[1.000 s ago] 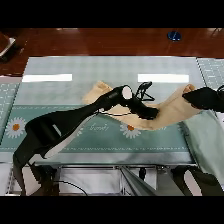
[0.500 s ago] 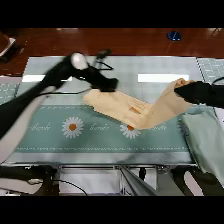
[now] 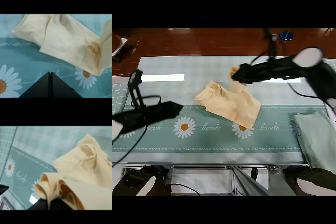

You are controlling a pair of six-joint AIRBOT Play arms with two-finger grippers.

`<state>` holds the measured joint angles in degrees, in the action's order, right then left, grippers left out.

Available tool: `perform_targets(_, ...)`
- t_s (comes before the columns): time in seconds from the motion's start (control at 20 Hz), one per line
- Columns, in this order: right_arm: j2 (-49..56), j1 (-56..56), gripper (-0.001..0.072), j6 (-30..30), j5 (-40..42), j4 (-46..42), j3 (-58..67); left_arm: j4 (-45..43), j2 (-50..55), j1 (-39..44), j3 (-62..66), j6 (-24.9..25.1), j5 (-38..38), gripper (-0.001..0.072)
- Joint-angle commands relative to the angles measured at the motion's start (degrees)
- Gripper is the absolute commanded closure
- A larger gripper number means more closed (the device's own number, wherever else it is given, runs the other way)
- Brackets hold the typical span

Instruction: Fold the shirts.

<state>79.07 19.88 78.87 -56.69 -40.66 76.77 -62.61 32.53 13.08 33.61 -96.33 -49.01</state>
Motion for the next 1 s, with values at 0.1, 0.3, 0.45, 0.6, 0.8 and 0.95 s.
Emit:
perform_targets(0.1, 20.1, 8.0, 0.0692, 0.2, 3.6, 0.3, 12.5, 0.2, -10.9, -0.4, -12.6, -2.4, 4.2, 0.068)
perform_targets(0.3, 26.7, 9.0, 0.0342, 0.6, 5.2, 7.0, 16.4, 0.2, -10.2, -0.4, -12.7, -2.4, 6.1, 0.0681)
perform_targets(0.45, 27.0, 8.2, 0.0297, -1.2, 4.0, 8.4, 19.5, 0.2, -8.9, -0.4, -12.7, -2.4, 7.2, 0.0681)
perform_targets(0.6, 23.9, 1.9, 0.0297, -1.2, -5.5, 7.9, 23.1, 0.7, -7.8, -0.4, -12.7, -2.4, 7.0, 0.068)
perform_targets(0.8, 11.3, -11.6, 0.0297, -0.3, -22.9, -6.5, 22.6, 0.7, -7.8, -0.3, -12.7, -2.4, 7.0, 0.068)
perform_targets(0.95, -4.3, -19.3, 0.0297, 2.8, -22.4, -26.4, 10.0, 0.7, -7.8, -0.3, -12.7, -2.4, 7.0, 0.068)
